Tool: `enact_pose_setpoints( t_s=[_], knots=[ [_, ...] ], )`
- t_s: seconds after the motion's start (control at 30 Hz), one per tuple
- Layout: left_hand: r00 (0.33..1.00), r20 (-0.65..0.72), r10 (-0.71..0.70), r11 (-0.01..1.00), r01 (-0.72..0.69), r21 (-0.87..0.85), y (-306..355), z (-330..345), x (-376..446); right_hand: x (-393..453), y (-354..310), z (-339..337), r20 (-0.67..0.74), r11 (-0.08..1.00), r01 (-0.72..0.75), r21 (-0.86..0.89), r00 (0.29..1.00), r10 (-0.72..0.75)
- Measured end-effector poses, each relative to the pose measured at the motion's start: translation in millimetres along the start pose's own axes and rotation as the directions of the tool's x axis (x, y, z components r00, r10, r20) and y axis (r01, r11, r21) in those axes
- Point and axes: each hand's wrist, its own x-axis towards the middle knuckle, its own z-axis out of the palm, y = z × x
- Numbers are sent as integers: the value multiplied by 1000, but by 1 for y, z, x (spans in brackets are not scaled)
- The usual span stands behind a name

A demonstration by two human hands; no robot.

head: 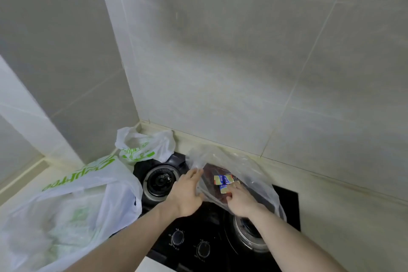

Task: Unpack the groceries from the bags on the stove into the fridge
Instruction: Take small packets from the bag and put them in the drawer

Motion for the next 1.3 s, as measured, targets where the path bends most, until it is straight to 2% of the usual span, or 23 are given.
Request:
enact_pose_setpoints(
  t_s=[0.17,0.3,0.6,0.73,0.83,0.9,0.97,1.07,1.17,1.23,1.3],
  knots=[
    [996,6,87,996,-87,-10,-8,-5,11,33,-6,3,2,998,-47,37,999,47],
    [990,20,137,991,-137,2,-11,-4,11,54,-9,9,14,995,-92,-27,996,92],
    [988,1,156,988,-156,-10,-17,0,7,59,-18,23,9,983,-141,-116,990,142],
    [988,-20,156,988,-156,-4,-17,-1,5,44,-30,24,-7,993,-116,11,993,116],
    [985,-68,158,984,-152,88,-11,-1,-2,16,-33,24,-25,995,-84,52,996,85],
    [962,-157,225,959,-189,213,-3,-1,-9,-11,-32,23,-37,997,-36,75,999,39],
    [921,-188,341,924,-292,245,8,2,-13,-36,-24,25,-109,991,15,133,994,0],
    [913,-21,408,904,-400,153,28,17,-4,-68,-2,31,-188,978,54,202,982,-16],
    [932,233,278,953,-298,56,48,33,14,-95,15,34,-266,980,-16,197,961,69],
    [927,318,200,969,-235,74,58,43,31,-108,23,33,-349,976,-41,214,930,115],
    [926,348,145,975,-192,107,61,52,46,-118,29,35,-409,966,-64,251,897,166]
  ],
)
